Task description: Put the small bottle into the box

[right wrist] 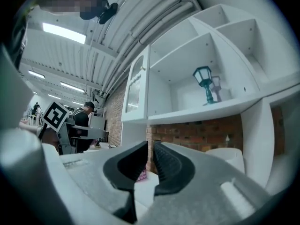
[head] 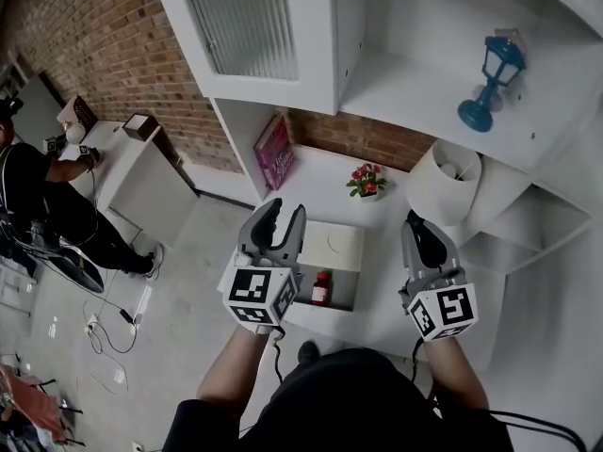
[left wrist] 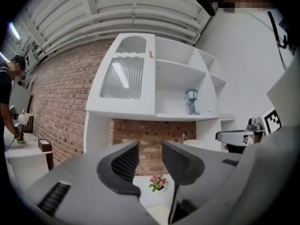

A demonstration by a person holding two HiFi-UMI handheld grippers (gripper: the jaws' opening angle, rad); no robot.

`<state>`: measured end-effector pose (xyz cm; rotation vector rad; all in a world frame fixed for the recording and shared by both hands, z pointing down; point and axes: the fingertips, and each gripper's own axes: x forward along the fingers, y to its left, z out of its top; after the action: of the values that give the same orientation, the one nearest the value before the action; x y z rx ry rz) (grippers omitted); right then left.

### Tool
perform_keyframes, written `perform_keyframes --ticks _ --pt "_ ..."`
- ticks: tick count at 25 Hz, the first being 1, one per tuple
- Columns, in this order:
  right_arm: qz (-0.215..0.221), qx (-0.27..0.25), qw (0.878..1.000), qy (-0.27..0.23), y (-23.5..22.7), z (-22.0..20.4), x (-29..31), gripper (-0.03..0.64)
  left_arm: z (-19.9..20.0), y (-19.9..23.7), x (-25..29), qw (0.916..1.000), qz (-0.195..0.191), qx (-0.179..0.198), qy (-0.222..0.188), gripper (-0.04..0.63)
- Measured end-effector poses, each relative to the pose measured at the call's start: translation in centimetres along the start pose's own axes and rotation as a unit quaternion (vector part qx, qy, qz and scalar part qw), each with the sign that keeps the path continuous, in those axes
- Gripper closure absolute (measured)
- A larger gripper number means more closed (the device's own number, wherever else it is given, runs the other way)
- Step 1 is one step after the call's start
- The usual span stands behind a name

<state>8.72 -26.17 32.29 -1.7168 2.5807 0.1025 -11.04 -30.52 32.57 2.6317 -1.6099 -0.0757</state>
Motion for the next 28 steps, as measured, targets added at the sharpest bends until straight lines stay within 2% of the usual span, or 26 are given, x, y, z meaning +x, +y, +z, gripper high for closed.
perform_keyframes --ticks 2,6,9,18,28 --pt "0.000 -0.014 1.000 -0.020 0.3 2.0 -0.3 0.583 1.8 -0.6 -0.6 0.9998 -0.003 -0.002 -0.017 0.451" --pt "-0.003 -0.047 0.997 -0.055 0.6 5.2 -0.9 0.597 5.0 -1.8 -1.1 0.9973 -0.011 0.031 -0.066 0.451" --pt "-0.002 -0.066 0.995 -0.074 0.7 6.7 -1.3 0.600 6.4 -2.8 -1.1 0.9953 -0.023 0.038 -0.087 0.451" --pt "-0.006 -0.064 0.995 -0.083 0.1 7.2 -1.8 0.600 5.9 -3.6 -0.3 0.9946 -0.031 0.059 -0.080 0.451" --pt "-0.002 -0.052 0.996 -0.071 -0.6 6.1 -1.5 0.600 4.6 -3.5 0.3 0.9960 -0.025 0.061 -0.061 0.451"
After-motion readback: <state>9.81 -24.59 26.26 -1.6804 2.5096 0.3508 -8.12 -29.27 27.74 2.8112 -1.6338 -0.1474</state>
